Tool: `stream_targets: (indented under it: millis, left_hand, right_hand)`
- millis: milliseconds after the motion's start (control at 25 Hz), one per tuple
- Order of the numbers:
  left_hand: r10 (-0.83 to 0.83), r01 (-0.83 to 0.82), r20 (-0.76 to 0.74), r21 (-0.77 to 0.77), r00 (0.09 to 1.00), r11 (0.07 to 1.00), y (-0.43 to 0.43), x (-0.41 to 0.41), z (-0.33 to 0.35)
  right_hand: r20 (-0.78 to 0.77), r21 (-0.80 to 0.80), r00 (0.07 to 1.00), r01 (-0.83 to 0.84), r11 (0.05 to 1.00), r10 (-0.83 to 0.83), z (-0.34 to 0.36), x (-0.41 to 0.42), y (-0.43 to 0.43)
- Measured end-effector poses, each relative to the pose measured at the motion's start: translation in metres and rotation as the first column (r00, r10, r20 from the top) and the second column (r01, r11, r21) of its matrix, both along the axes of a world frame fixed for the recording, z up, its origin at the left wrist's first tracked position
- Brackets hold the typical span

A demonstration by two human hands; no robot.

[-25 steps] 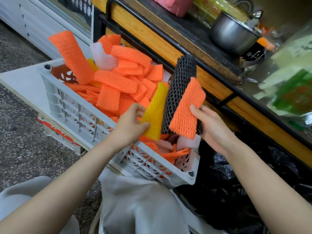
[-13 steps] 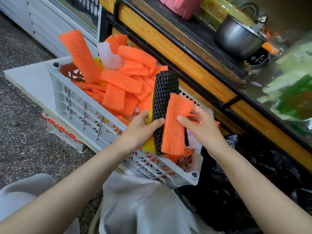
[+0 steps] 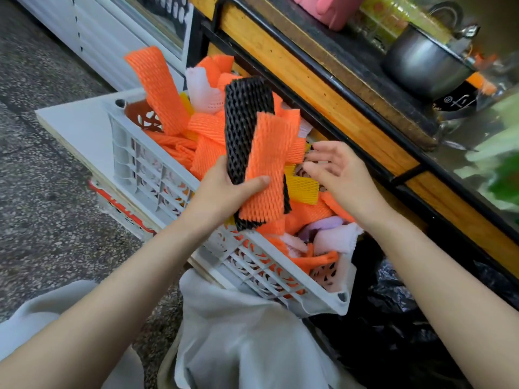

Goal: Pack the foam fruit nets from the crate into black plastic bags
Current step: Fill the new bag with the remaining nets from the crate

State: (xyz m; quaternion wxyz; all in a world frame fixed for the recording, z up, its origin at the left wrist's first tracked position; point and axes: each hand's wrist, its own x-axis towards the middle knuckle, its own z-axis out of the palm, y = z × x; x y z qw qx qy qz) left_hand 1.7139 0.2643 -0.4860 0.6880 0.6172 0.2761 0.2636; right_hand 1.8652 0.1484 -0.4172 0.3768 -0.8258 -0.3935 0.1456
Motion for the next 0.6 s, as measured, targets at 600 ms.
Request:
stream_targets:
  millis: [600]
  left_hand:
    - [0.140, -0.132, -0.035, 0.171, 0.990, 0.976, 0.018, 0.011, -0.006]
  right_hand:
    - [-0.107, -0.261, 0.982, 0.125, 0.957, -0.158, -0.095, 0.017, 0.012]
